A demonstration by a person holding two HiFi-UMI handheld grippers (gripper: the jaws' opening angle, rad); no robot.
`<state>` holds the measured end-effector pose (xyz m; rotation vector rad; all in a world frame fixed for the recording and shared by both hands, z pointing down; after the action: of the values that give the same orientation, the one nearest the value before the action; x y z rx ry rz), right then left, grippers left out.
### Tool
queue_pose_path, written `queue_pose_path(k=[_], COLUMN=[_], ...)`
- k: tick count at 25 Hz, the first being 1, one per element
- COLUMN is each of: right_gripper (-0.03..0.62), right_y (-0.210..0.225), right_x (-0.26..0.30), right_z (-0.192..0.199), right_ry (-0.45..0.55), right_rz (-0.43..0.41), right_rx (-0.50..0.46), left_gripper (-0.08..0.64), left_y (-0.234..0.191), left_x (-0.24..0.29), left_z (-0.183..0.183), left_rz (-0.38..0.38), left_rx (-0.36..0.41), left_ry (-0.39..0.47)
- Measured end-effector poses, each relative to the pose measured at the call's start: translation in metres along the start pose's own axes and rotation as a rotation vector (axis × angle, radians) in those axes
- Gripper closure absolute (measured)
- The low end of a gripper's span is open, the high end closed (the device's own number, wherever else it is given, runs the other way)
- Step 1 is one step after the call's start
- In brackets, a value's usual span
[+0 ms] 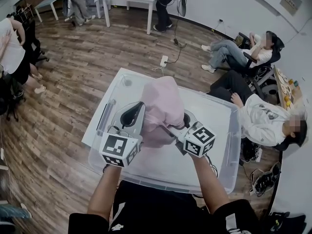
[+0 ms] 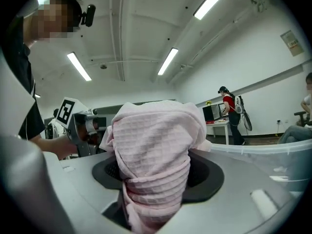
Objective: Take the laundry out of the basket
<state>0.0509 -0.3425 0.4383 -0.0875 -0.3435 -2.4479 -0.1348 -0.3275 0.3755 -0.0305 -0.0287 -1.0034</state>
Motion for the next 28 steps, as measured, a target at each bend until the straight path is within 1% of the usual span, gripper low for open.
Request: queue_pose_path(k=[3, 9, 15, 19, 28], right_gripper=[0.288, 0.288, 0.287, 0.287, 0.284], right_y=[-0.003, -0.014, -0.014, -0.014, -0.016], right_x=[-0.004, -0.014, -0.029, -0.037, -0.052], right_z=[-0.008, -0.024, -0.035, -0.042, -0.045], right_ry=[0.046, 0.114, 0.132, 0.146, 0.149], right_rz=[-0.027, -0.050, -0.054, -0.071, -0.115], right_rx=[0.012, 0.008, -0.013, 0.003, -0.016], left_gripper=[0.552, 0.552, 0.552, 0.552, 0.552], left_y=[0.003, 0.007, 0.023, 0.032, 0.055], left_x=[-0.002, -0.010, -0.009, -0.011, -0.016], left_z=[-0.003, -0.013, -0.016, -0.021, -0.020], left_rz=[-0.006, -0.019, -0.029, -0.025, -0.086], left_rx=[0.008, 0.020, 0.027, 0.003, 0.014], left_ry=[0.010, 0.037, 0.042, 0.049, 0.048])
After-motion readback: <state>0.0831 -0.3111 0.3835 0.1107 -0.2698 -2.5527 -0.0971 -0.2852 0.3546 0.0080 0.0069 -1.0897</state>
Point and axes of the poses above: the fingertips, and each gripper's own axes: x forward along the fingers, y to its right, z out of its underside, the point moved 8 cm from there along -x, backward along the fingers, and after that the axes turned 3 degrees about x, right-handed, at the moved point
